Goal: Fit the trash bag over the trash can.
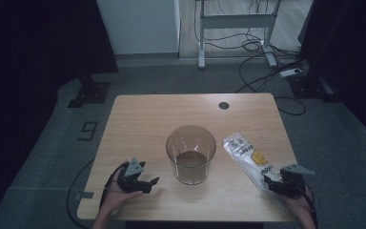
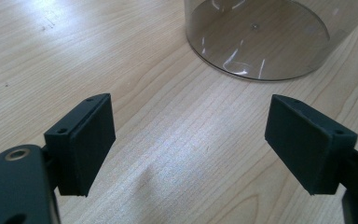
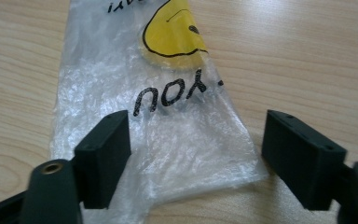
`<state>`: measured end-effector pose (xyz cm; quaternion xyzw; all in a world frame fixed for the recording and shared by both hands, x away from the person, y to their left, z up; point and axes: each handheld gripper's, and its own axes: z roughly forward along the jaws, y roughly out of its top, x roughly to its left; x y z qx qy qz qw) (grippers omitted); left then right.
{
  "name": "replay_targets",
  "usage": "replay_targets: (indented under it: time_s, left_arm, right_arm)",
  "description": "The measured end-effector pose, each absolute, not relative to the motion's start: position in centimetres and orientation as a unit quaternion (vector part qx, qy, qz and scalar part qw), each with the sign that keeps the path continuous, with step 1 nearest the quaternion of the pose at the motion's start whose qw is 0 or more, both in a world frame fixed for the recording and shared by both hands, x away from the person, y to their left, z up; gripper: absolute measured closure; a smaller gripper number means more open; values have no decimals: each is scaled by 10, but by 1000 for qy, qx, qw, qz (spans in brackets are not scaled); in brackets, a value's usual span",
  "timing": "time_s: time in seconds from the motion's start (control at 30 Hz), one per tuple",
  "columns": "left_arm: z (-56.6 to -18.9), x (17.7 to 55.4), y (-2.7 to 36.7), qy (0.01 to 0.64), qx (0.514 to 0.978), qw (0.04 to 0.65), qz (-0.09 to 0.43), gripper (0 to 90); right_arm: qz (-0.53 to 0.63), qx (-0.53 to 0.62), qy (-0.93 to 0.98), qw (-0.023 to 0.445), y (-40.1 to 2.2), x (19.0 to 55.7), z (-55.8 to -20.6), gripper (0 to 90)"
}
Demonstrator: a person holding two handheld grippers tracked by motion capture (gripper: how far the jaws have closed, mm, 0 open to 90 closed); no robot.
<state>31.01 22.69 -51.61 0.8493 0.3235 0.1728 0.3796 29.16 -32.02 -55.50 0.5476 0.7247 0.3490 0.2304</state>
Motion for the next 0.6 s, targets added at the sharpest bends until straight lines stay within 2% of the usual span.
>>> replay_targets:
  time_s: [0.03, 0.13, 0.47, 0.6]
  left_arm:
    - [-516, 310, 227, 327, 848, 379, 175, 158]
    - [-516, 311, 228, 336, 845, 376, 180, 159]
    - [-514, 312, 233, 349, 837, 377, 187, 158]
    - [-514, 313, 234, 357, 834, 376, 190, 158]
  right_arm:
    - [338, 541, 731, 244, -317, 291, -555, 313]
    - [343, 535, 732, 245, -315, 289, -555, 400]
    - [370, 504, 748, 222, -317, 288, -554, 836]
    - [379, 494, 753, 213, -319, 288, -554, 880]
